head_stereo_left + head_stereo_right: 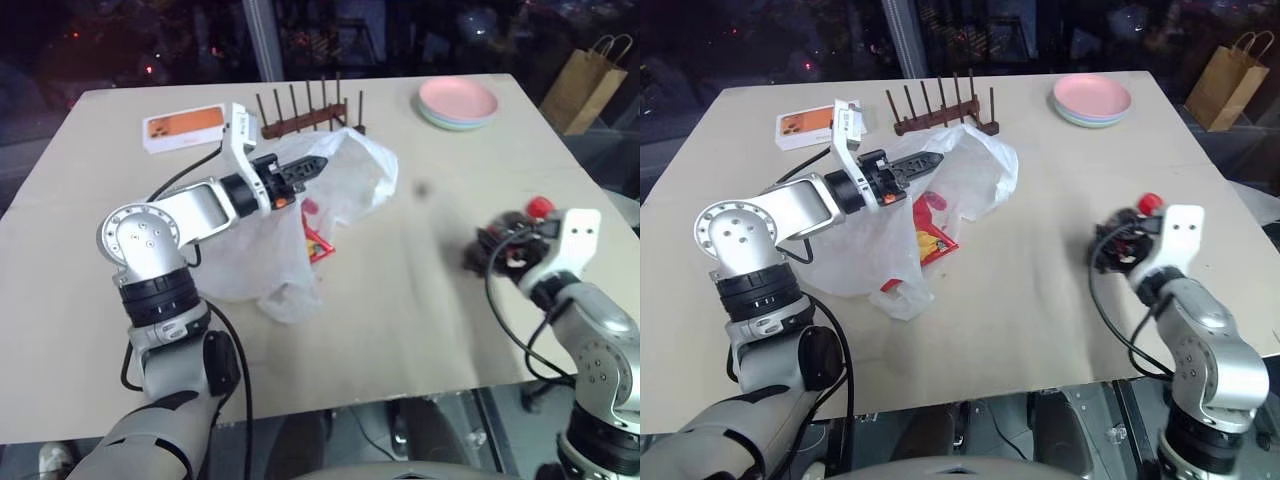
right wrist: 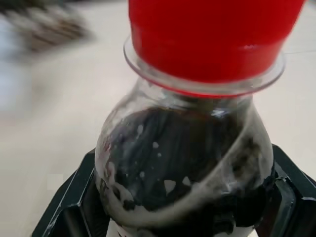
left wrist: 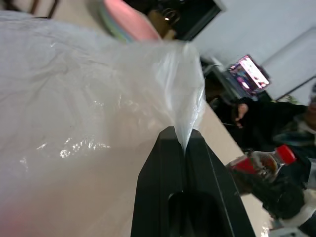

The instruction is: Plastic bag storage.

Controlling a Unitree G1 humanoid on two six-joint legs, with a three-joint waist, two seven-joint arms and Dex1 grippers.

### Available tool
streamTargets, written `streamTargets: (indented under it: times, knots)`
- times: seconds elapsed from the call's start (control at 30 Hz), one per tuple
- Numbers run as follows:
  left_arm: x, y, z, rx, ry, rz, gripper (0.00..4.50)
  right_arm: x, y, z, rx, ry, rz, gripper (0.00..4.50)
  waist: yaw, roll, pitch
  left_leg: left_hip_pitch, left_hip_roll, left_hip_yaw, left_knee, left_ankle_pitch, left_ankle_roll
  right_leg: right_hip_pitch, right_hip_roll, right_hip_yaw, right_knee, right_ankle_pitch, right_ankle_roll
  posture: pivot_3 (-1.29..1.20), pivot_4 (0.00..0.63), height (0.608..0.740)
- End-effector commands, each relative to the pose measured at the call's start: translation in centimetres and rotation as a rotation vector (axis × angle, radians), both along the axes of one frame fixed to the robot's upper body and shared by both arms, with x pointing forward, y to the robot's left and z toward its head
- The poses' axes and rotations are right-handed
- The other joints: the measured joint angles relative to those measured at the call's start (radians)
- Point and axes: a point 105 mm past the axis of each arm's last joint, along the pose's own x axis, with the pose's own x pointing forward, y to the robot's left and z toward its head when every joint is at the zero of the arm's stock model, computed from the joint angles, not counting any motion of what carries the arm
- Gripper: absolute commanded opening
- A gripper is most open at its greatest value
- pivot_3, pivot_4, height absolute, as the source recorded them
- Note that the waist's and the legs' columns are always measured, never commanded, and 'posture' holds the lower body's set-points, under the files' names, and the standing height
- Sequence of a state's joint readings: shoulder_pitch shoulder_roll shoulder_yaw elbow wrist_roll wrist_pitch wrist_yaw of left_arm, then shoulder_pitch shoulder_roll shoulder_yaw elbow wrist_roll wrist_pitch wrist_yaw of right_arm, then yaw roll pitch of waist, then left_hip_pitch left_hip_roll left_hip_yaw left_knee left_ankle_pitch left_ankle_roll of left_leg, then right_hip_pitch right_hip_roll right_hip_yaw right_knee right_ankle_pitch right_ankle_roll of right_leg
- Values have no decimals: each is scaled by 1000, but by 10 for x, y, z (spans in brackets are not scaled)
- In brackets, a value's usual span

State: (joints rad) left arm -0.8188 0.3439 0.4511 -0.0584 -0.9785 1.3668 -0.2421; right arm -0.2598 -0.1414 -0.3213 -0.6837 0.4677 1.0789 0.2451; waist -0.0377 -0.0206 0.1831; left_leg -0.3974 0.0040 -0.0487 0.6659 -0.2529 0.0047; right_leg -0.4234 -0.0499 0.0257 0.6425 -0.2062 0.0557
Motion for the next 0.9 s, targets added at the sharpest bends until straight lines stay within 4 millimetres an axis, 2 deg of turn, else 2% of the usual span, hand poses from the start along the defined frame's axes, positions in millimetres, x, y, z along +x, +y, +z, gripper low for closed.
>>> streamTargets:
  times: [0.03,0.17,0.33,0.43,0.63,0.77,0.83,0.9]
  knots:
    - [-9,-7,18,-9,-74,-48,0,3,63,47,137,-148,249,3098,-6,1,0,0,0,0,0,0,0,0,0,0,0,0,0,0,150,740]
    - [-13,-10,28,-33,-97,-77,0,30,112,55,206,-140,350,3098,-1,1,0,0,1,-1,0,0,0,0,1,-1,0,0,0,0,150,740]
    - [-16,-3,34,-49,-102,-58,0,35,162,48,185,-149,481,3098,6,1,0,-2,-2,-1,0,1,-2,0,-2,-1,-1,0,0,0,150,740]
    - [-18,1,36,-47,-107,-41,0,32,174,37,112,-154,525,3098,5,1,0,-4,-2,-1,-1,3,-4,-2,-3,-1,-3,0,0,0,150,740]
    - [-22,3,35,-45,-112,-28,0,31,177,27,78,-116,565,3098,1,0,0,-17,-2,-3,0,4,-7,-18,-3,0,2,0,0,0,150,740]
    - [-31,-3,36,-49,-136,-66,0,33,188,24,135,-19,637,3098,-3,0,0,-17,-2,-2,0,4,-7,-18,-3,0,3,1,0,0,150,740]
    - [-35,-4,39,-69,-149,-78,0,45,205,18,141,62,663,3098,-5,0,0,-17,-2,-2,0,4,-7,-18,-2,0,3,1,0,0,150,740]
    - [-39,-3,40,-88,-152,-97,0,53,231,18,156,118,724,3098,-13,0,0,-16,-2,-1,0,4,-7,-19,-2,1,5,1,-1,0,150,740]
